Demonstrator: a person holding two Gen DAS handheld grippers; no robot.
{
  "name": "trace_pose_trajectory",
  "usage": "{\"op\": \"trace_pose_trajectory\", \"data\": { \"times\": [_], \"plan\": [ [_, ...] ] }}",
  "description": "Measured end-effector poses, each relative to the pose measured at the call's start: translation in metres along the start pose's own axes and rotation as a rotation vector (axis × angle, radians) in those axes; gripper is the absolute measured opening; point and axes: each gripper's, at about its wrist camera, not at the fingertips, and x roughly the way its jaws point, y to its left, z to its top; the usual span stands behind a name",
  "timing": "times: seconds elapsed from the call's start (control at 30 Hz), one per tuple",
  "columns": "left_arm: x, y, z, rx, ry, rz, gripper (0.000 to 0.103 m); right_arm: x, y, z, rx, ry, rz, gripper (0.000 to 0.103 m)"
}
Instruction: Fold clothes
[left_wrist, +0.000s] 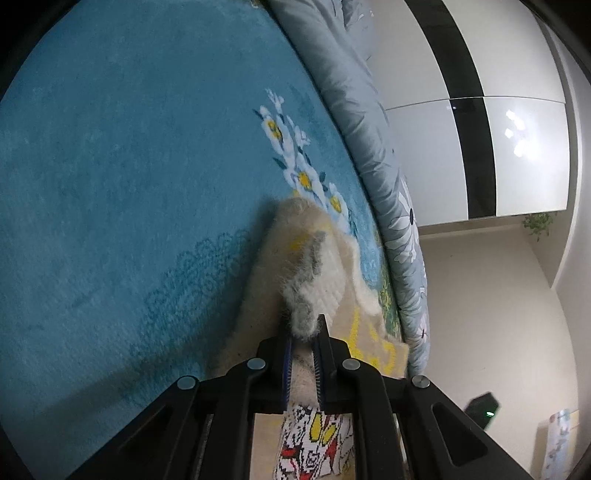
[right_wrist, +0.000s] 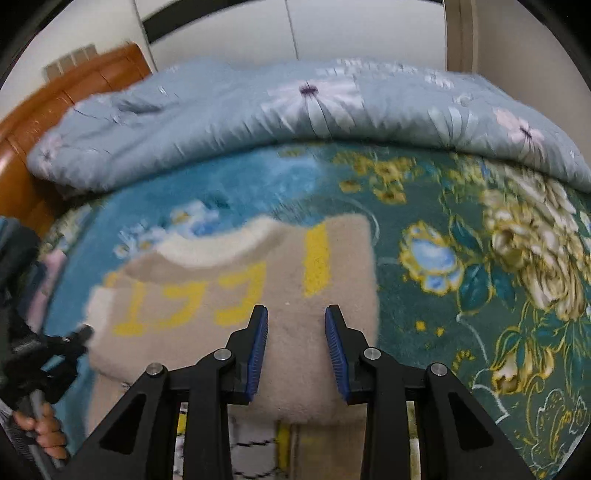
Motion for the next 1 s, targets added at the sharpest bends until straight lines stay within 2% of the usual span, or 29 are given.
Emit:
{"op": "trace_pose_trajectory", "data": {
  "times": [0.2,0.3,0.5,0.53,0.6,0.63,0.67,0.7,0.83,1.0],
  "plan": [
    [0.001,-0.006,-0.002,0.032,0.005,0.021,0.013,0.019,-0.006,-0.003,0.001,0.045,-0.038,0.033],
    [-0.002,-0.007,-0.002,0.036,0.007,0.018,0.013,-0.001,-0.002,-0.007,0.008,0.02,-0.02,0.033],
    [-0.01,-0.018,-0.003,0.073,-0.011,0.038,0.014,-0.052,-0.002,-0.041,-0.013,-0.019,0.051,0.033],
    [-0.015,-0.018,-0.004,0.074,-0.015,0.036,0.016,-0.058,-0.006,-0.054,-0.009,-0.004,0.057,0.033],
    [-0.026,-0.019,-0.008,0.097,-0.011,0.033,0.023,-0.068,-0.016,-0.076,0.001,0.026,0.067,0.034],
    [-0.031,-0.02,-0.01,0.114,-0.006,0.032,0.031,-0.073,-0.021,-0.087,0.003,0.037,0.07,0.035],
    [-0.037,-0.02,-0.012,0.131,-0.001,0.032,0.039,-0.079,-0.026,-0.099,0.005,0.048,0.073,0.039],
    [-0.043,-0.02,-0.014,0.15,0.005,0.032,0.042,-0.083,-0.031,-0.109,0.009,0.054,0.072,0.043],
    [-0.071,-0.009,-0.031,0.213,0.017,0.069,0.064,-0.098,-0.057,-0.148,0.086,0.062,0.13,0.049],
    [-0.075,0.013,-0.057,0.27,0.158,0.111,0.066,-0.1,-0.079,-0.18,0.194,0.069,0.2,0.049]
  ]
}}
